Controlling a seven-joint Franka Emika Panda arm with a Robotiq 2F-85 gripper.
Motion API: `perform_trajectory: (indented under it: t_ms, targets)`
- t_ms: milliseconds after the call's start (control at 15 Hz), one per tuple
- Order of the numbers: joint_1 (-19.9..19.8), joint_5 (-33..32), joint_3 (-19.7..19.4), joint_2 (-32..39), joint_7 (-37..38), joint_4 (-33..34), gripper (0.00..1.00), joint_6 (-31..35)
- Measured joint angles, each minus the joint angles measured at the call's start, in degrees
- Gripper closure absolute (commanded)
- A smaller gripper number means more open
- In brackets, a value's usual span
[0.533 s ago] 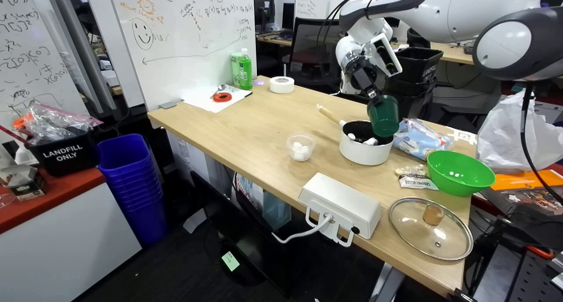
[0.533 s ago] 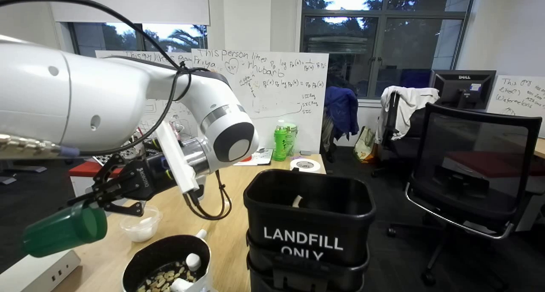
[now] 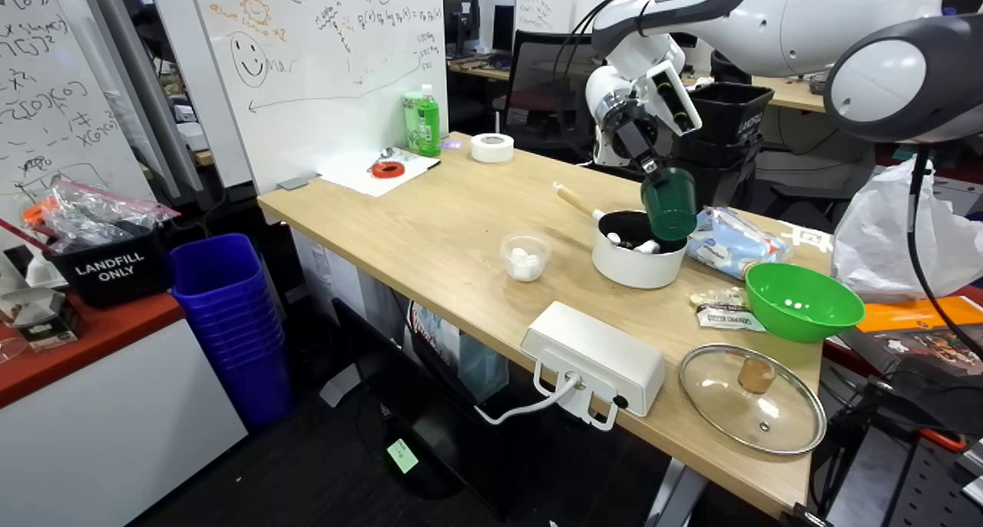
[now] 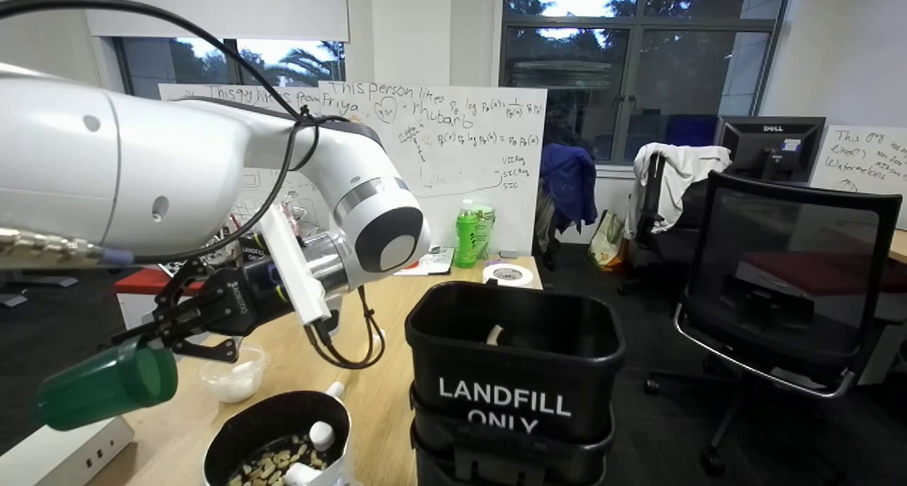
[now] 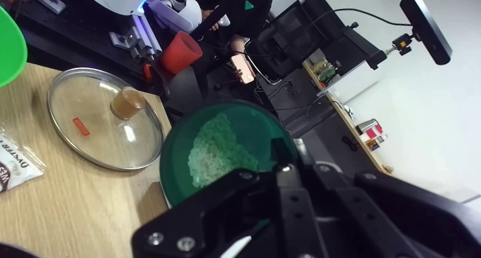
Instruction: Pour the contents of the cup into the pot
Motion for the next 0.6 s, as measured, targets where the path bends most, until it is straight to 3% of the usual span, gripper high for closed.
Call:
perform_trajectory:
  t_ms: [133, 333, 400, 600]
  targets:
    - [0.0, 0.0, 0.0, 0.0, 0.0, 0.0, 0.94, 0.0]
    - [1.9, -0.6, 0.0, -0.4, -3.6, 0.0, 0.94, 6.0]
    - [2.5, -1.0, -0.1, -0.4, -4.0, 0.0, 0.99, 6.3]
    - [2.4, -1.0, -0.1, -0.3, -4.2, 0.0, 0.99, 5.3]
